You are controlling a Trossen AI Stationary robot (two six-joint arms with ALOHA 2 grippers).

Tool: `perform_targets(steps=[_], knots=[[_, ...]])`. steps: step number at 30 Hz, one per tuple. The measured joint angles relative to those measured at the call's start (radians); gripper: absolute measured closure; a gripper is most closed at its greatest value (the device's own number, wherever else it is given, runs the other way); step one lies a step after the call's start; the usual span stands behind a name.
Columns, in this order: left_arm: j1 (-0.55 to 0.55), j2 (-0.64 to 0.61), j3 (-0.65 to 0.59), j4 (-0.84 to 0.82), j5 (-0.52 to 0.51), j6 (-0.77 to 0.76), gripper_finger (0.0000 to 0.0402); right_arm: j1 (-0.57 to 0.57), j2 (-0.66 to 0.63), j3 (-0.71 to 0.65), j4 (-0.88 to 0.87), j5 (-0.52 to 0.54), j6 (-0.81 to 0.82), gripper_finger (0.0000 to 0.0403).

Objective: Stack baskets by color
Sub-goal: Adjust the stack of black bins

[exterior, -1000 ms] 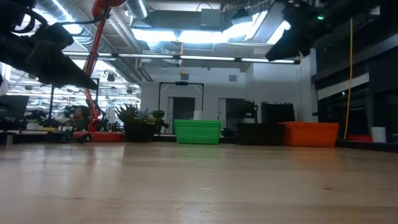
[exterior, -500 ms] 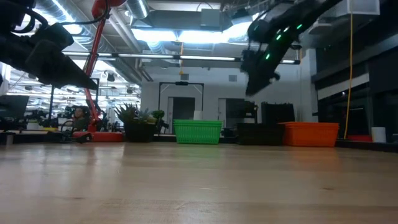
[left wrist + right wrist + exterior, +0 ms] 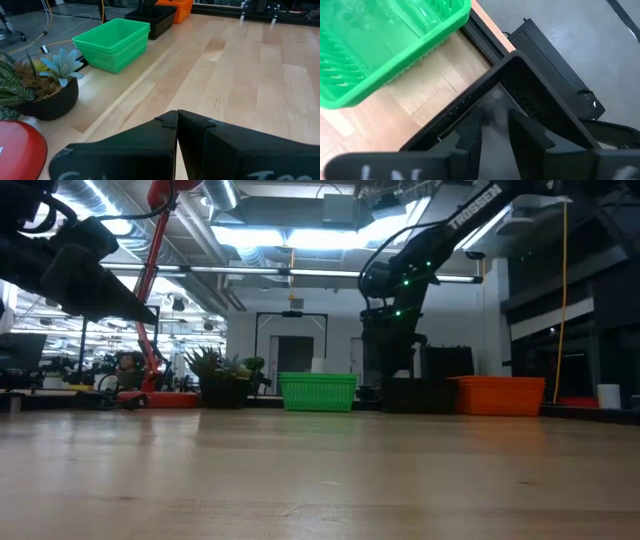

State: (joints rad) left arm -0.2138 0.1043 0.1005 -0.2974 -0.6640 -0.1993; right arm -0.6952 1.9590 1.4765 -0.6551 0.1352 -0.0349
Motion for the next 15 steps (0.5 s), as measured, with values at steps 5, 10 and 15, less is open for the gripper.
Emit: perform_targets(steps=[5, 10, 15], knots=[[0.0, 0.0, 0.0, 0.0, 0.0, 0.0, 0.0401, 0.0, 0.032, 0.015, -0.012, -0.029, 0.001, 0.0317], [0.0, 0.0, 0.0, 0.0, 0.0, 0.0, 0.0401, 0.004, 0.046, 0.015, -0.002, -0.032, 0.005, 0.0321], [0.0, 0.0, 0.0, 0.0, 0.0, 0.0, 0.0401, 0.007, 0.046, 0.015, 0.025, -0.047, 0.004, 0.0321]])
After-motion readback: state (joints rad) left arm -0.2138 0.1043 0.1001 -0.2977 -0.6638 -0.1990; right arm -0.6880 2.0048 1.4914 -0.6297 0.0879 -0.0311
